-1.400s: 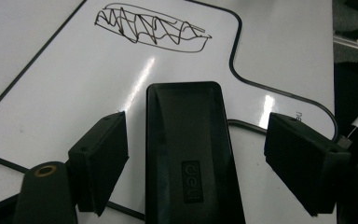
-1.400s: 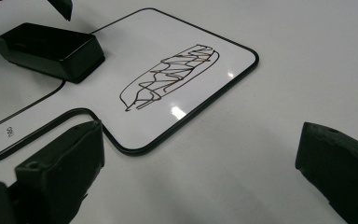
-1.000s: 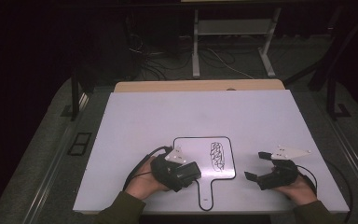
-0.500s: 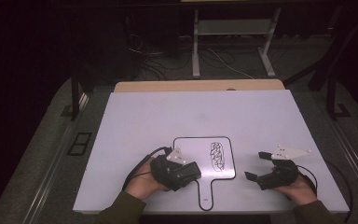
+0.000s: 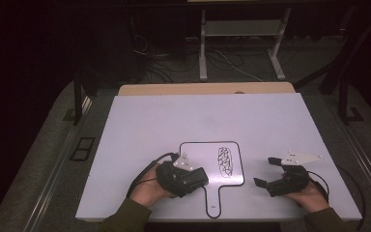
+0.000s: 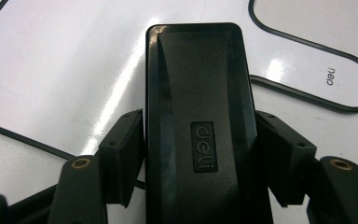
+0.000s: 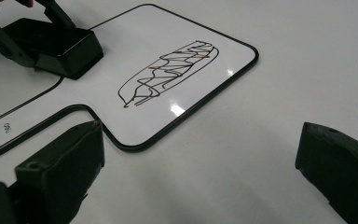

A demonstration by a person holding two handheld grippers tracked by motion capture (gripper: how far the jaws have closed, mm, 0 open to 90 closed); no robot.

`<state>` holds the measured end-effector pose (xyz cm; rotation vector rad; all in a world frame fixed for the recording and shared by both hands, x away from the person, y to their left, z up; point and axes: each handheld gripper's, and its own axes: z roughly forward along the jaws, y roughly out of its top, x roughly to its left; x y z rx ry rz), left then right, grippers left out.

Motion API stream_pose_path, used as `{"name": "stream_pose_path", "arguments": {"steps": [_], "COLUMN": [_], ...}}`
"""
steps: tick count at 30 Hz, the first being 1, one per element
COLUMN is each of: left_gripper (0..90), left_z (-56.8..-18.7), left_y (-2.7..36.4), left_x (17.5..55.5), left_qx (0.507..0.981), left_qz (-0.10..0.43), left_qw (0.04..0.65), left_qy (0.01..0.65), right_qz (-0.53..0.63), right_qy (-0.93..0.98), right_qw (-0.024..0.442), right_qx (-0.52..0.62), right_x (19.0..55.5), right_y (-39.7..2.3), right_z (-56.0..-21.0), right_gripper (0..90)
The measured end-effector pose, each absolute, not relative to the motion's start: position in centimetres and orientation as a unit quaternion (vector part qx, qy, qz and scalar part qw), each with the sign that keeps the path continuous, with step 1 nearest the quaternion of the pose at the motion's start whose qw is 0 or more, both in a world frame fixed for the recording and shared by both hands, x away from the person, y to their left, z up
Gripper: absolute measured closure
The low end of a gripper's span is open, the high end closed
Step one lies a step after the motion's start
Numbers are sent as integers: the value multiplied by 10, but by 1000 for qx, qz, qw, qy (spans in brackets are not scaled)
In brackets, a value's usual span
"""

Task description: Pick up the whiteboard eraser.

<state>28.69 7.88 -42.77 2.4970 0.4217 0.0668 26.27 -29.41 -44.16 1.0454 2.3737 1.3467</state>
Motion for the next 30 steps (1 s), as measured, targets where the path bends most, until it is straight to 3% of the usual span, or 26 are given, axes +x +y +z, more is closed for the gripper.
{"name": "stream_pose_path", "arguments": {"steps": [30], "left_gripper": [393], "left_z": [-420], "left_y": [85], "left_x": [294], "left_qx": [930], "left_qz": [2], "left_qw": [310], "left_qy": [196], "right_qz": [458], "right_qy": [808], "right_qw": [107], "right_qx": [355], "right_x": [263], "right_y": [-294], "right_z": [-442], "right_gripper": [2]}}
